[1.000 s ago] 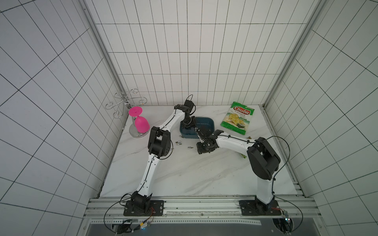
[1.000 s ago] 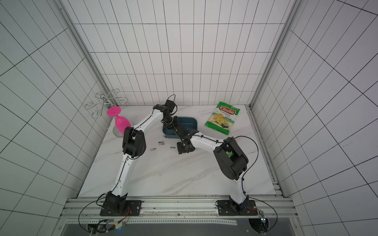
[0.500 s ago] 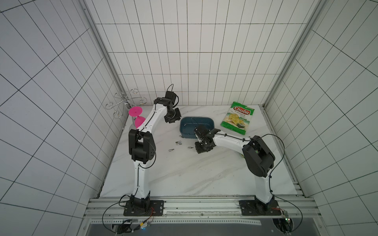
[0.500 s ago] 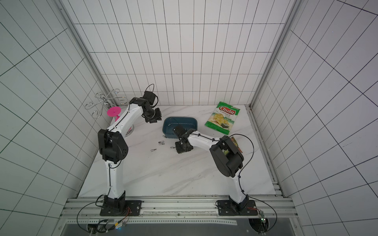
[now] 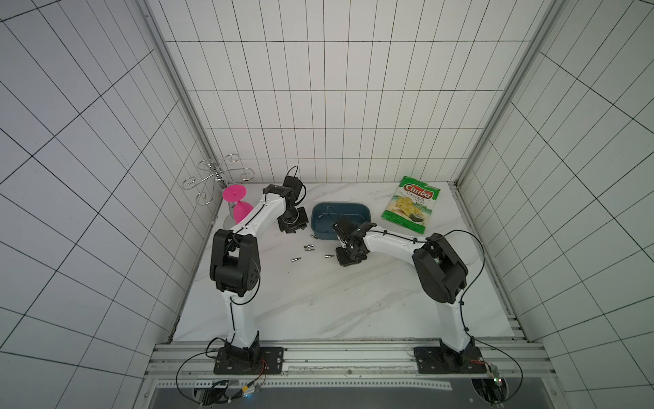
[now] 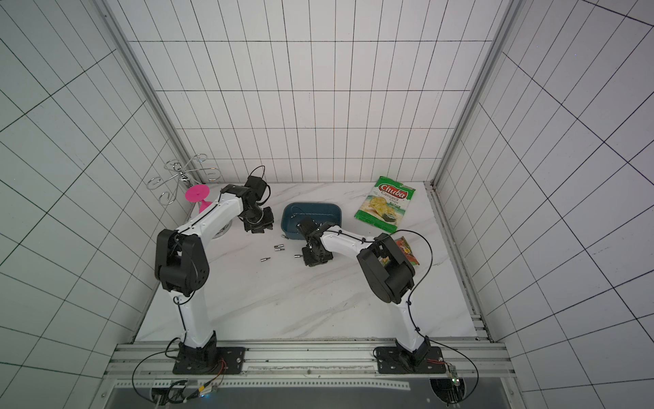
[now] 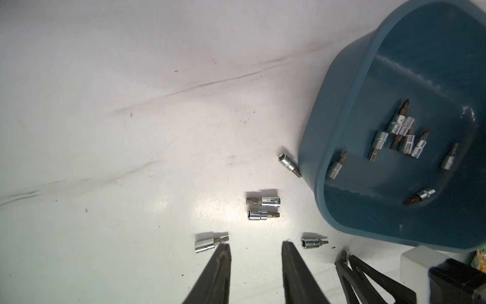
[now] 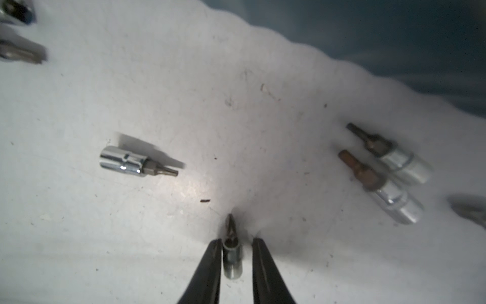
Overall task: Put the bit on the desktop into the storage box
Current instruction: Pick up the screwdriver bit from the center of the board, then place the screwdriver bit in the storage box.
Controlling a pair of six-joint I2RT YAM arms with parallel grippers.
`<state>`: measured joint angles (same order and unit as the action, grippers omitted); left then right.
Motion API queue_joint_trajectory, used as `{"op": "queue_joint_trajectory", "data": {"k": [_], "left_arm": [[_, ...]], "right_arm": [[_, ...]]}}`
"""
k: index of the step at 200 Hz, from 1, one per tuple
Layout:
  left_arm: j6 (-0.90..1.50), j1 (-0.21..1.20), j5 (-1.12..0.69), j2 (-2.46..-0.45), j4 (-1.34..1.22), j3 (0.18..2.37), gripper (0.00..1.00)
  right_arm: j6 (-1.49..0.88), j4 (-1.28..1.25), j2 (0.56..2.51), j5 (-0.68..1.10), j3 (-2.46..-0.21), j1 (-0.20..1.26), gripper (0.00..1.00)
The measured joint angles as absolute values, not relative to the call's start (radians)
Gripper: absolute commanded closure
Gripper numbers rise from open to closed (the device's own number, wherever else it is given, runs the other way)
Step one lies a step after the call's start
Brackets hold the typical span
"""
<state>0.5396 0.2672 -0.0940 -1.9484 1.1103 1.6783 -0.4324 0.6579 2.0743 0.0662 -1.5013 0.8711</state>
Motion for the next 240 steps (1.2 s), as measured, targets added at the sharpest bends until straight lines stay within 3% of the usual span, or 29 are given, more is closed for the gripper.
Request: {"op": "queue_joint_trajectory", "data": {"k": [35,86,166,240], "left_arm": [[0.537,0.267,-0.075,-1.895,1.098,1.581,0.63],[0.536,0.267,-0.065,-1.855,1.074,1.458,0.63],[0.541,0.267,-0.055,-1.849,1.047,1.373,0.59],[0.559,0.259,-0.033,-1.891,1.025,1.372,0.54]], "right_arm": [[-0.435,0.682,2.084,0.067,-1.518,0.873,0.82],[-0.439,0.731,2.097,0.070,-1.551,0.873,1.00],[-0.428,0.847,2.053,0.049,-1.621,0.875,1.00],[-0.369,0.923,2.012,0.028,-1.885,0.768,1.00]]}}
